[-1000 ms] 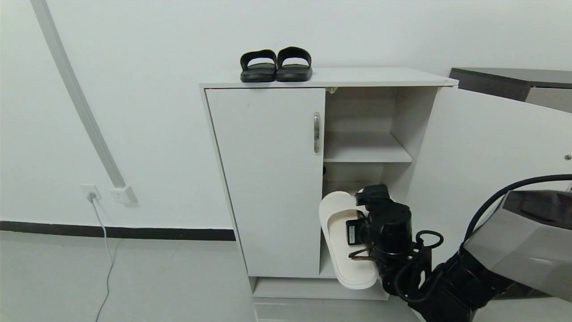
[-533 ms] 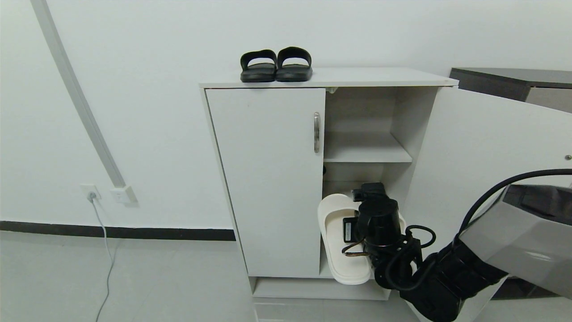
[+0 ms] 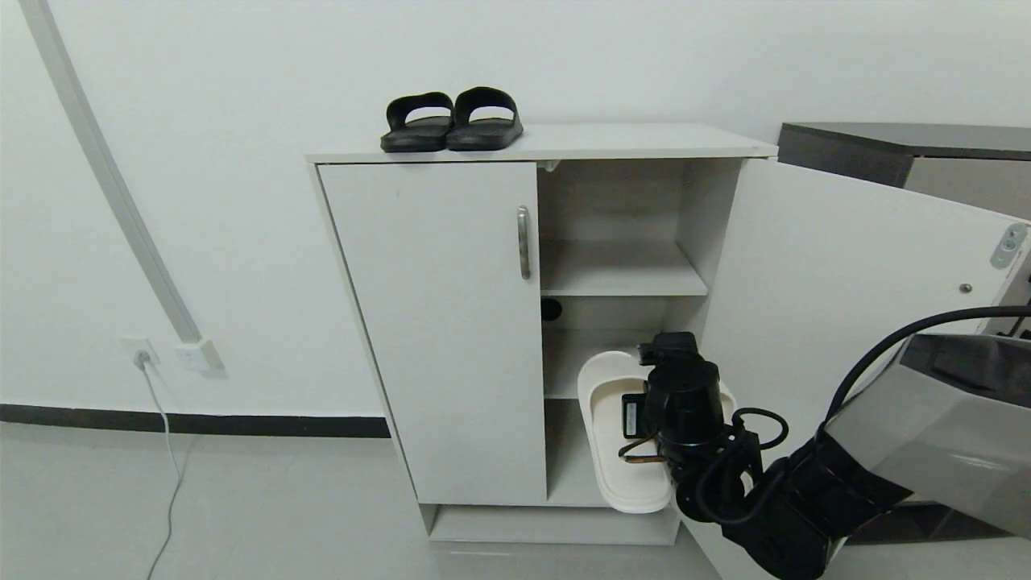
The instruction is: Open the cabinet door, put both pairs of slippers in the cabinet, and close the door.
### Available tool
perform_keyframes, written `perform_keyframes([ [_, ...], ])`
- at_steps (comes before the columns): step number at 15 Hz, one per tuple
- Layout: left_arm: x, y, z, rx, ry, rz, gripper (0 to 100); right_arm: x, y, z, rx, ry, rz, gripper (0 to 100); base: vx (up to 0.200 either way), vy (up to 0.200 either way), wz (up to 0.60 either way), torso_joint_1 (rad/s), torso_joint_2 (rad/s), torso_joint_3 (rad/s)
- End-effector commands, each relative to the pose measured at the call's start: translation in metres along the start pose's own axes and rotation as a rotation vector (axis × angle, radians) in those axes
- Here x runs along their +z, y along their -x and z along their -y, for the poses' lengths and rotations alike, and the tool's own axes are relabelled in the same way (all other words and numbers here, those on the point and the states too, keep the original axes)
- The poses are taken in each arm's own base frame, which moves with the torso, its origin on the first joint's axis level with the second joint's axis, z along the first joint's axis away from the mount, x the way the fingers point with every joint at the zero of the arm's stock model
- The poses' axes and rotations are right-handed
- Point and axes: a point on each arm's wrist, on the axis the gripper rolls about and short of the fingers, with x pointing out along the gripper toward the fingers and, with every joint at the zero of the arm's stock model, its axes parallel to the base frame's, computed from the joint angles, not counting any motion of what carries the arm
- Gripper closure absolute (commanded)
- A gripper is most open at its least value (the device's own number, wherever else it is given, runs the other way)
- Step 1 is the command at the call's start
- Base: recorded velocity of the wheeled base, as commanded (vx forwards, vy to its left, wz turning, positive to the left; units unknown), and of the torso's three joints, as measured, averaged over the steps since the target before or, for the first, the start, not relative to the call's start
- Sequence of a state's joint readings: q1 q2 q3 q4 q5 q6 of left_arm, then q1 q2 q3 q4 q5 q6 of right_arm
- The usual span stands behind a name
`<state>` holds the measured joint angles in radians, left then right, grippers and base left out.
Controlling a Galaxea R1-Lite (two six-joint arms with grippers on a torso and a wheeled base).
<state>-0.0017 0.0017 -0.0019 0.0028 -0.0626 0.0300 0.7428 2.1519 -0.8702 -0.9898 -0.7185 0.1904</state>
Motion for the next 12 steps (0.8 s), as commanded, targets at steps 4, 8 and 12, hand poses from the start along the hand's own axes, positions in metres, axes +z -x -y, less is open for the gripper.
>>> perform_keyframes([
  [4, 0.000, 0.000, 0.000, 0.003, 0.010, -0.002, 100, -0.005, -0.001, 0.001, -0.002, 0.009, -0.012, 100, 0.000, 0.000, 0.00, 0.000, 0.00, 0.000],
  [8, 0.000, 0.000, 0.000, 0.003, 0.009, -0.001, 100, -0.019, -0.007, -0.004, 0.002, 0.024, -0.022, 100, 0.000, 0.000, 0.00, 0.000, 0.00, 0.000],
  [12, 0.000, 0.000, 0.000, 0.003, 0.007, -0.002, 100, -0.035, -0.015, -0.011, 0.013, 0.033, -0.030, 100, 0.000, 0.000, 0.00, 0.000, 0.00, 0.000],
])
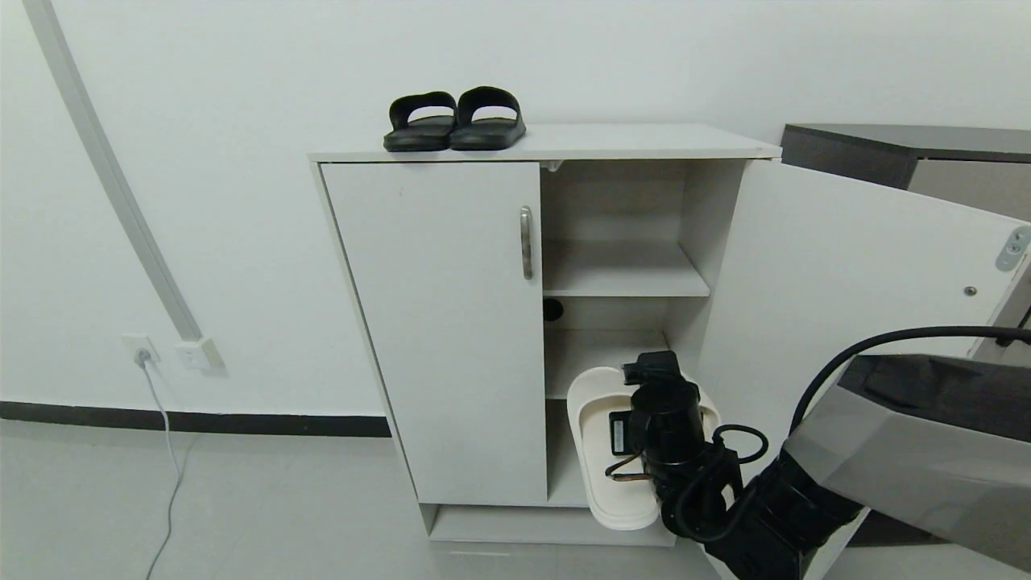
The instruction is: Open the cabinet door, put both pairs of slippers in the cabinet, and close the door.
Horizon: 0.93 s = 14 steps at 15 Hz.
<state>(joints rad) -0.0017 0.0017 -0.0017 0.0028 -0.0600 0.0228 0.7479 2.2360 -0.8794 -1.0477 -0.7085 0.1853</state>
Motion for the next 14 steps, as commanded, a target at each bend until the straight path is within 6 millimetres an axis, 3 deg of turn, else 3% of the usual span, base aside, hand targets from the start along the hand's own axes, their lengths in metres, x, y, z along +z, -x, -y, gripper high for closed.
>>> perform_keyframes([
  [1, 0.000, 0.000, 0.000, 0.000, 0.000, -0.002, 100, -0.015, -0.008, -0.006, 0.000, 0.011, -0.008, 100, 0.000, 0.000, 0.00, 0.000, 0.00, 0.000],
  [8, 0.000, 0.000, 0.000, -0.001, -0.005, -0.002, 100, -0.026, -0.024, -0.012, 0.007, 0.001, -0.008, 100, 0.000, 0.000, 0.00, 0.000, 0.00, -0.012],
  [14, 0.000, 0.000, 0.000, -0.001, -0.005, -0.002, 100, -0.035, -0.035, -0.010, -0.014, 0.008, -0.020, 100, 0.000, 0.000, 0.00, 0.002, 0.00, -0.173],
])
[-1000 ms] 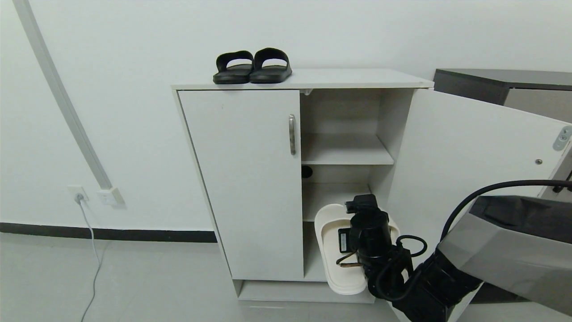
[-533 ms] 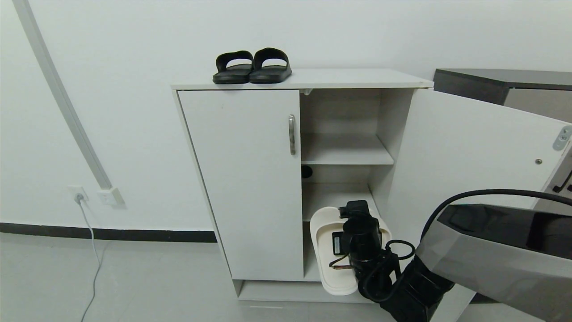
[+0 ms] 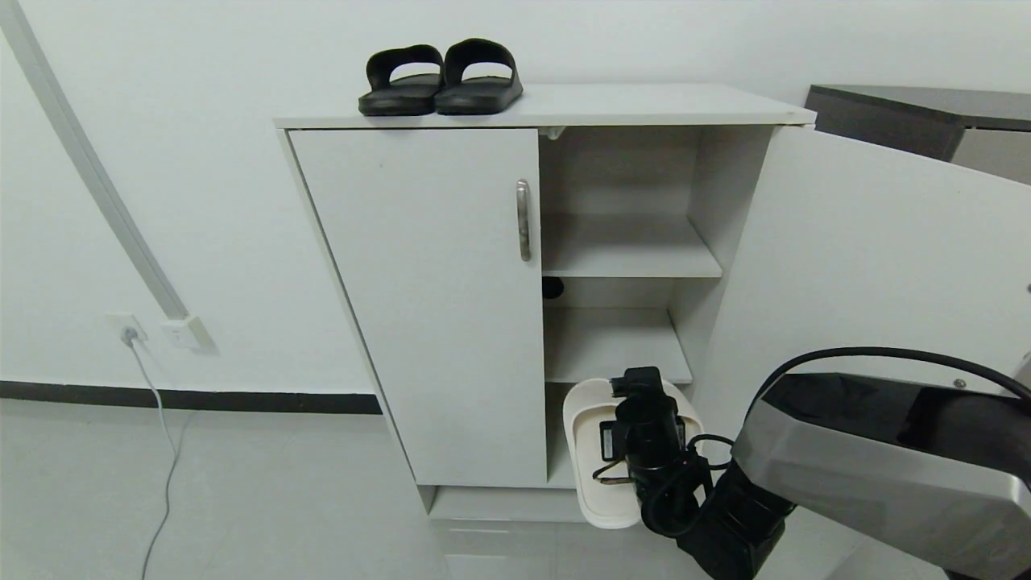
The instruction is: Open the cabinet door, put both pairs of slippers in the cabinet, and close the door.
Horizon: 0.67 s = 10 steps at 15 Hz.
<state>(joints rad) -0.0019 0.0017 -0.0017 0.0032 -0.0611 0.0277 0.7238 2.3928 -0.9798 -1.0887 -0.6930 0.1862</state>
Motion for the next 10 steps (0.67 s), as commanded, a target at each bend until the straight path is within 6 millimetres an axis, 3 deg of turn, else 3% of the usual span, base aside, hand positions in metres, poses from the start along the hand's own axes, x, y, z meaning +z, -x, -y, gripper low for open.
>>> perform_keyframes([
  [1, 0.000, 0.000, 0.000, 0.000, 0.000, -0.001, 100, -0.003, -0.002, 0.001, -0.004, 0.004, -0.007, 100, 0.000, 0.000, 0.00, 0.002, 0.00, -0.188],
  [5, 0.000, 0.000, 0.000, 0.000, 0.000, -0.001, 100, -0.005, -0.003, 0.001, -0.008, 0.004, -0.008, 100, 0.000, 0.000, 0.00, 0.004, 0.00, -0.190],
  [10, 0.000, 0.000, 0.000, 0.002, 0.002, -0.001, 100, -0.008, -0.015, 0.006, -0.012, -0.028, 0.178, 100, 0.000, 0.000, 0.00, 0.001, 0.00, -0.031],
])
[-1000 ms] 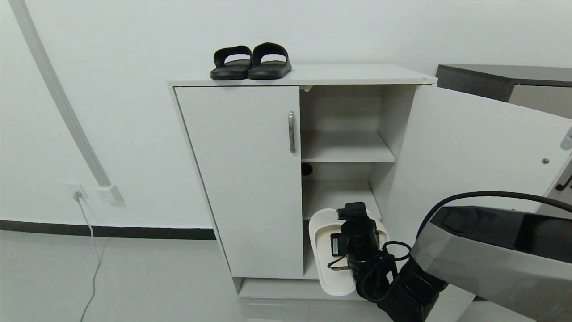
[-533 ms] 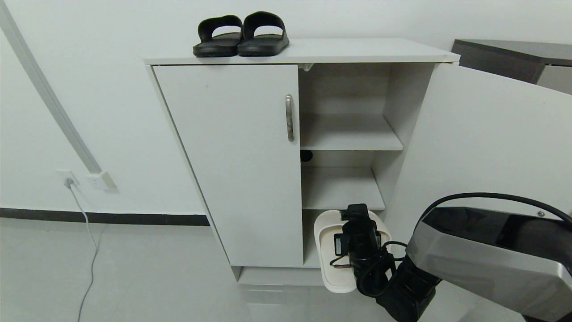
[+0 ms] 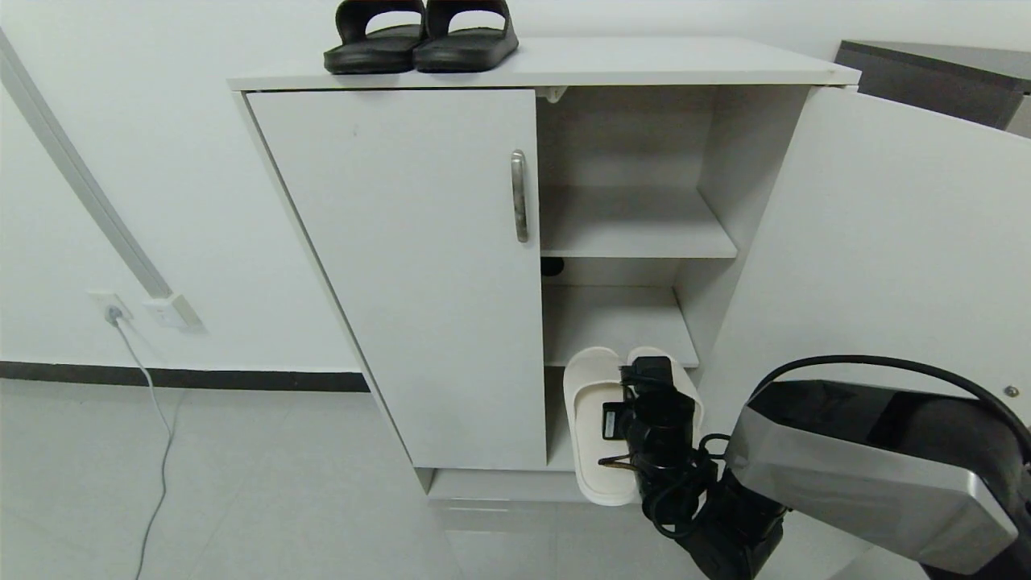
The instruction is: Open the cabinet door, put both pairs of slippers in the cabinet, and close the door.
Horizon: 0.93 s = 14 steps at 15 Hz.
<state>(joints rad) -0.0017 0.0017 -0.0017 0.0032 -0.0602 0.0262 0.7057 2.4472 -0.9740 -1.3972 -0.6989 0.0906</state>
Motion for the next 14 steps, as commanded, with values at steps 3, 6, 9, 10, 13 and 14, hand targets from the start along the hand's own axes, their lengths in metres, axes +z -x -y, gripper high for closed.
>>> perform_keyframes([
  [3, 0.0000, -0.0001, 0.0000, 0.001, 0.000, -0.001, 100, -0.0176, -0.0057, 0.0061, -0.013, 0.040, -0.005, 100, 0.000, 0.000, 0.00, 0.000, 0.00, 0.000],
  [6, 0.0000, -0.0001, 0.0000, 0.001, 0.003, -0.001, 100, -0.0159, -0.0067, 0.0075, -0.018, 0.036, 0.000, 100, 0.000, 0.000, 0.00, 0.000, 0.00, 0.000],
  [9, 0.0000, -0.0001, 0.0000, 0.001, 0.002, -0.001, 100, -0.0159, -0.0067, 0.0075, -0.018, 0.038, 0.000, 100, 0.000, 0.000, 0.00, 0.000, 0.00, 0.000],
  [10, 0.0000, -0.0001, 0.0000, 0.001, 0.002, -0.001, 100, -0.0159, -0.0067, 0.0075, -0.018, 0.038, 0.000, 100, 0.000, 0.000, 0.00, 0.000, 0.00, 0.000],
  [13, 0.0000, -0.0001, 0.0000, 0.001, 0.002, -0.001, 100, -0.0156, -0.0069, 0.0074, -0.017, 0.037, 0.001, 100, 0.200, 0.000, 0.00, 0.001, 0.00, 0.001],
  [14, 0.0000, -0.0001, 0.0000, -0.001, 0.002, -0.001, 100, -0.0154, -0.0069, 0.0074, -0.019, 0.037, 0.002, 100, 0.200, 0.000, 0.00, 0.002, 0.00, 0.002],
])
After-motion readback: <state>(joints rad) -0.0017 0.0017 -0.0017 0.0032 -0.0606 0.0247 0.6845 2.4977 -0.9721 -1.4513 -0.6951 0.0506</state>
